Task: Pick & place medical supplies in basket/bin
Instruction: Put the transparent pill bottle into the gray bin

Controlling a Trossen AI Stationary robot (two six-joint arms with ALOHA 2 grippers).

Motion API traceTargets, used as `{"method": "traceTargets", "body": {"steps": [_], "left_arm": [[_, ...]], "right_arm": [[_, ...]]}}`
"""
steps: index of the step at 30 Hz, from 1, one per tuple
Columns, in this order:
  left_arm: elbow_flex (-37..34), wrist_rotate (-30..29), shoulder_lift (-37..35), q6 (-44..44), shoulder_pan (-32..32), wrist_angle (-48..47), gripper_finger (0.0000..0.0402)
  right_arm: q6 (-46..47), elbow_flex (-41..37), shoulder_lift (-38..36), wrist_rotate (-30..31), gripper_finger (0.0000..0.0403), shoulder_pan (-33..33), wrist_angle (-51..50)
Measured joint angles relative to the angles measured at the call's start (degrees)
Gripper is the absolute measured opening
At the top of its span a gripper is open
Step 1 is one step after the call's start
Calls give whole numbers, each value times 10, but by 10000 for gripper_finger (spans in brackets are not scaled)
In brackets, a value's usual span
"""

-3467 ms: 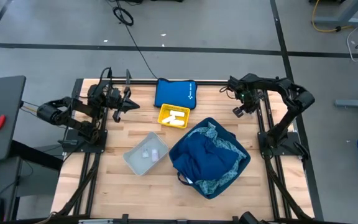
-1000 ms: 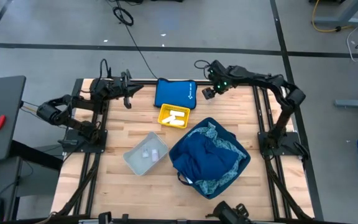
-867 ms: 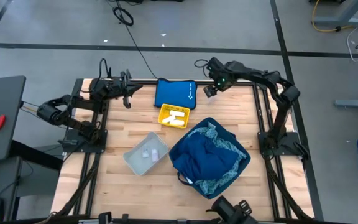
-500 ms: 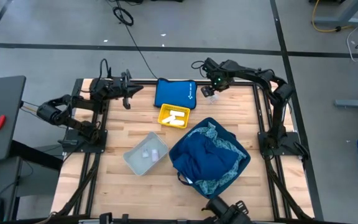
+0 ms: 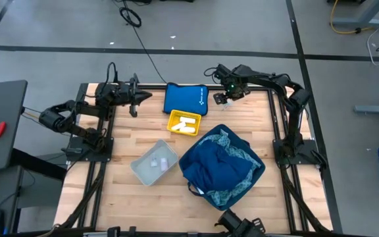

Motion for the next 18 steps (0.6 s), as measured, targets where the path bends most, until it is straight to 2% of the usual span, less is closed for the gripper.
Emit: {"method": "traceTargets", "body": {"steps": [18], "left_arm": [[0,26,0,-1,0,-2,16]], "right_arm": [[36,-23,9,-63,266,-21,59]]}}
